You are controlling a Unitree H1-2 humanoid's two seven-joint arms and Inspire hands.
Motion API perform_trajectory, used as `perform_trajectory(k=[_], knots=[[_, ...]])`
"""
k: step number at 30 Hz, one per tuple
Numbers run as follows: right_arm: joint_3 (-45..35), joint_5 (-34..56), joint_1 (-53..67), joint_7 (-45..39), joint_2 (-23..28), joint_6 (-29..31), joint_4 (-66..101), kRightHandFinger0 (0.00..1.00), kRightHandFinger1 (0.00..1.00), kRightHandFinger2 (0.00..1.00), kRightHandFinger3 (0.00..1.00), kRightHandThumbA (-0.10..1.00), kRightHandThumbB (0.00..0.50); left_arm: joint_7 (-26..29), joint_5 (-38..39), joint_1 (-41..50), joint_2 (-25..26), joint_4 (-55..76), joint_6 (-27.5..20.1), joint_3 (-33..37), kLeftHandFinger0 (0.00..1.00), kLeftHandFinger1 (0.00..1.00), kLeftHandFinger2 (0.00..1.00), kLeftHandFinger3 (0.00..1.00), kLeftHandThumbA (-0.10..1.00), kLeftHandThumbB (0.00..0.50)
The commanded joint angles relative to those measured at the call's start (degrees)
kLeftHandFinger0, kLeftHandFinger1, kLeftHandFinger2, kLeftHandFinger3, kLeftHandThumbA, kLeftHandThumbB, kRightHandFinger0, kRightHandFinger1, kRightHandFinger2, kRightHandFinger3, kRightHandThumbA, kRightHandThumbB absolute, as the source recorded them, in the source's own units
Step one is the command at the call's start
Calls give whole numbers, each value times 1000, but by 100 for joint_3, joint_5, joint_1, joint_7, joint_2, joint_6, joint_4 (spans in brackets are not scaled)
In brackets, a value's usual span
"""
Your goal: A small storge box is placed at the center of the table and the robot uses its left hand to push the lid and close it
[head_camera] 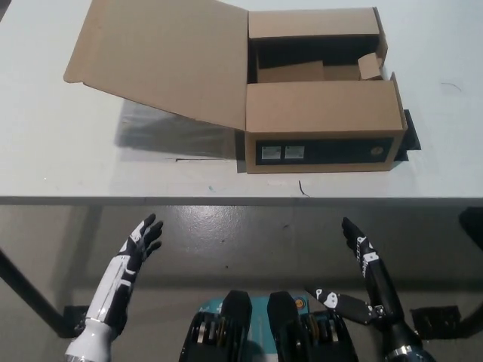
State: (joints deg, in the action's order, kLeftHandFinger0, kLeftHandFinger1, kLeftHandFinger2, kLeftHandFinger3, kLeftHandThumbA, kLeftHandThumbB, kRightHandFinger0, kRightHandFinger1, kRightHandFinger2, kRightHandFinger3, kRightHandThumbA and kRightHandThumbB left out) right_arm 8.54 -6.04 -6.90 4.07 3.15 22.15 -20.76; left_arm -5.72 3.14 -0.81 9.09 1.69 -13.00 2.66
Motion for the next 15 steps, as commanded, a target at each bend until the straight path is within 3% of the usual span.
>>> perform_trajectory(k=[1, 3, 5, 8, 10, 13, 15], knots=[[63, -70, -159, 217, 32, 477, -12, 1000, 1000, 1000, 1000, 1000, 356, -511, 2217, -28, -38, 1080, 902, -170, 1000, 1000, 1000, 1000, 1000, 285], [71, -95, -139, 242, 27, 477, 0, 1000, 1000, 1000, 1000, 1000, 358, -641, 3033, -163, -11, 1129, 1203, -326, 1000, 1000, 1000, 1000, 1000, 334], [55, -84, -120, 236, 10, 477, 3, 1000, 1000, 1000, 1000, 1000, 360, -636, 3634, -312, 8, 1161, 1538, -489, 1000, 1000, 1000, 1000, 1000, 347], [55, -56, -101, 219, 9, 477, -5, 1000, 1000, 1000, 1000, 1000, 359, -632, 4121, -470, 12, 1109, 1781, -645, 1000, 1000, 1000, 1000, 1000, 358], [74, -91, -99, 257, 16, 477, -20, 1000, 1000, 1000, 1000, 1000, 350, -560, 4395, -595, -7, 1020, 1987, -773, 1000, 1000, 1000, 1000, 1000, 400], [85, -94, -107, 268, 25, 477, -33, 1000, 1000, 1000, 1000, 1000, 348, -643, 4911, -818, -74, 728, 2205, -989, 1000, 1000, 1000, 1000, 1000, 415], [82, -101, -99, 279, 25, 477, -31, 1000, 1000, 1000, 1000, 1000, 352, -751, 5174, -936, -118, 554, 2318, -1104, 1000, 1000, 1000, 1000, 1000, 394]])
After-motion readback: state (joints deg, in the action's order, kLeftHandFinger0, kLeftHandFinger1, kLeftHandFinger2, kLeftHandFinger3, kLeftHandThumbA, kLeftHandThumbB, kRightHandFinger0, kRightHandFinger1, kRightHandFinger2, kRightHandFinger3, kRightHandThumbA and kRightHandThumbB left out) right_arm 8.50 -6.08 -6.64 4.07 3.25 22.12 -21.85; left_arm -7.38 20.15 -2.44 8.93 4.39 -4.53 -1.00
